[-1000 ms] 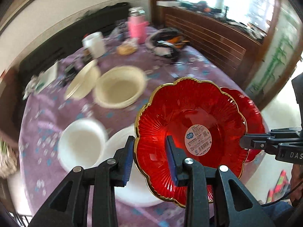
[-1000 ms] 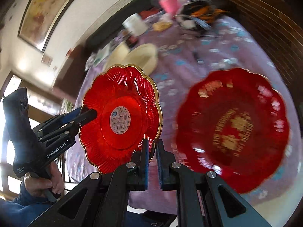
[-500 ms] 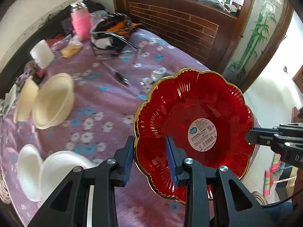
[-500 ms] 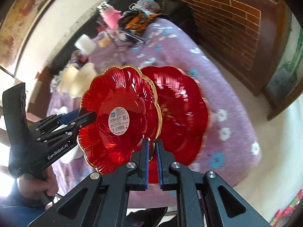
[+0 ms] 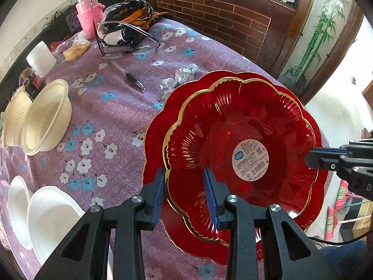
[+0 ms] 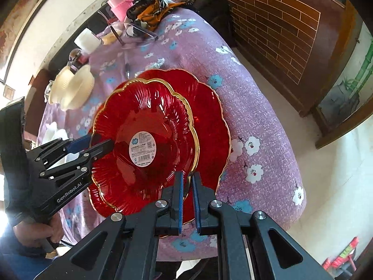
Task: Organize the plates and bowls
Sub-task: 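Lower the stickered plate onto the wedding plate and open the left gripper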
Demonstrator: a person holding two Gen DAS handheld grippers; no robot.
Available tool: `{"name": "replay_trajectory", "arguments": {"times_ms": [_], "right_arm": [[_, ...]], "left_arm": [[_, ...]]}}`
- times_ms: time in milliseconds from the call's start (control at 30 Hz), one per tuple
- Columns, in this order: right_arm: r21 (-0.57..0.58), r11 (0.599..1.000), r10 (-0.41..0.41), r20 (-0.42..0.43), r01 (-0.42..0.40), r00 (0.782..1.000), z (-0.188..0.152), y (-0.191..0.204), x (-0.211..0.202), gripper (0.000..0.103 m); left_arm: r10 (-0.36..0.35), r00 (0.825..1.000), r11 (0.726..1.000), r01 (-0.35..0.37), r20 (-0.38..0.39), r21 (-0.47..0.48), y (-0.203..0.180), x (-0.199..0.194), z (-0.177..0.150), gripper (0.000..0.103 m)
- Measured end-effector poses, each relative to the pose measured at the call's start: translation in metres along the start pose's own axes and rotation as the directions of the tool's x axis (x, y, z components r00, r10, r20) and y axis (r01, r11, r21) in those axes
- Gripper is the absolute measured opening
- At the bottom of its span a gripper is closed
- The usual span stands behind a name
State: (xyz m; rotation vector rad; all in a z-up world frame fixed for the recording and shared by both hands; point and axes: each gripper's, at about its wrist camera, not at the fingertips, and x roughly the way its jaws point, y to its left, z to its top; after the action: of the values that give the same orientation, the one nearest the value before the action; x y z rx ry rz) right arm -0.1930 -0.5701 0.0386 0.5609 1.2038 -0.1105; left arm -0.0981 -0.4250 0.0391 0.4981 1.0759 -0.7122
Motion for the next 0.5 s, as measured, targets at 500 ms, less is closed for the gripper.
{"name": "replay_trajectory", "arguments": {"times_ms": [500], "right_arm": [[-0.065,0.995,-0.079,-0.011,0.079,0.997,0.014,0.003,0.008,0.008]], "left_arm": [[-0.001,1.0,0.998,0.001,-0.001,0.069,-0.016,0.001,-0.003,0.061]]}}
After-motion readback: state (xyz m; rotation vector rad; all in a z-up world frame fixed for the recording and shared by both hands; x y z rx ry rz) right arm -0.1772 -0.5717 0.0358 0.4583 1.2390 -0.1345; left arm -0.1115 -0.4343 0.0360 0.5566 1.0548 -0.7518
